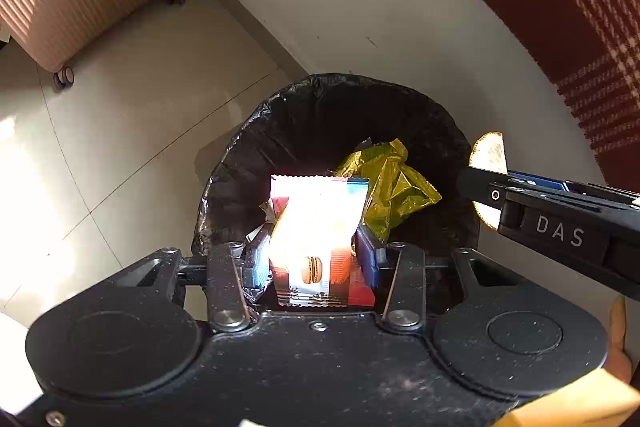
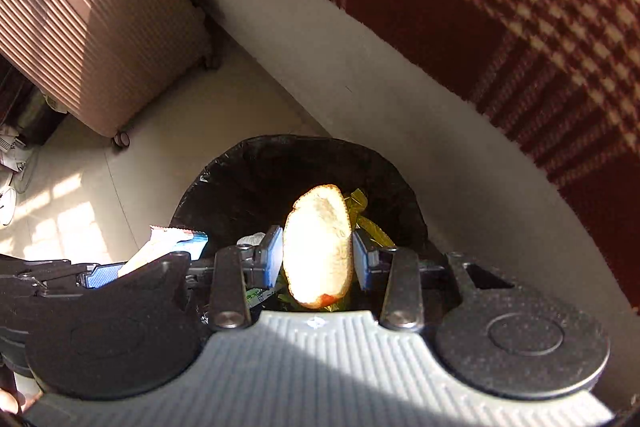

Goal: Collect trash
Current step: 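Carry the macaron packet and bread slice over the trash bin, then open both tools to drop the macaron packet and bread slice into the bin, then move both open tools back over the blanket toward the remaining wrappers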

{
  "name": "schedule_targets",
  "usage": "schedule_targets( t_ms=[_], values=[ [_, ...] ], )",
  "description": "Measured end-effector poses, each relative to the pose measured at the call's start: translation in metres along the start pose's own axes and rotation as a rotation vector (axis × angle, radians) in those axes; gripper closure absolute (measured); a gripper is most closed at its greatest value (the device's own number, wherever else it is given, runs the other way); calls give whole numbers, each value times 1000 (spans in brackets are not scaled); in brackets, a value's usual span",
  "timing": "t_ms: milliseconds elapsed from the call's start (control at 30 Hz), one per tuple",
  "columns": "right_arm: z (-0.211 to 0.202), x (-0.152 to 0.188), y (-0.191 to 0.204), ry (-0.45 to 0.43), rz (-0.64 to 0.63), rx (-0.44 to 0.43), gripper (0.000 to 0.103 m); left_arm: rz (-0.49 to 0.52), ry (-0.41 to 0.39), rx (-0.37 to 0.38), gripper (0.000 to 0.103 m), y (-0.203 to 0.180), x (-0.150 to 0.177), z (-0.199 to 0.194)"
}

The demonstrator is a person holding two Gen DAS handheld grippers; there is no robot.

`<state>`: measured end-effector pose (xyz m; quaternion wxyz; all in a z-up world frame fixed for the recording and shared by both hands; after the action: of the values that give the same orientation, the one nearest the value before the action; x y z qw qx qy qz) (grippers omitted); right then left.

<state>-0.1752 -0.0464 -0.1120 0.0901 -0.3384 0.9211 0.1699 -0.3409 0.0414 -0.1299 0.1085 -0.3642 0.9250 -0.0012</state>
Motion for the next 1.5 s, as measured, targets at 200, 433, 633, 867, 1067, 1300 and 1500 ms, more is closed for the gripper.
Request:
schedule_targets(
  t_ms=[200, 433, 633, 867, 1067, 1300, 1500],
  values=[
    [16, 3, -4, 17, -22, 11, 60, -43, 26, -1, 62, 2, 2, 23],
    [29, 0, -10, 26, -12, 19, 60, -76, 46, 2, 62, 4, 3, 37],
    [31, -4, -10, 25, -17, 10, 58, -74, 57, -1, 61, -1, 3, 42],
    [24, -6, -16, 8, -5, 5, 45, -67, 65, -2, 57, -4, 2, 45],
    [20, -9, -17, -8, 4, 4, 41, -59, 64, -2, 51, -8, -2, 43],
    [-3, -14, -17, -62, 8, -13, 41, -28, 30, -4, 45, -14, -14, 23],
    [-52, -25, -14, -169, 6, -40, 41, 34, -59, -12, 41, -27, -36, -27]
  ],
)
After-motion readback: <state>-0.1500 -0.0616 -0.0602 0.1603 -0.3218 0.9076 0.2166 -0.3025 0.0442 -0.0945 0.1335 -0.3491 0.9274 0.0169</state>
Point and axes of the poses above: each gripper's, at about its wrist camera, not at the fingertips, and z roughly the way its jaws point, y to its left, x to its underside, the point moved 1 cm from there along z, roughly the way its jaws point, and after that the axes turned 11 degrees about z, right-handed, at the moved point
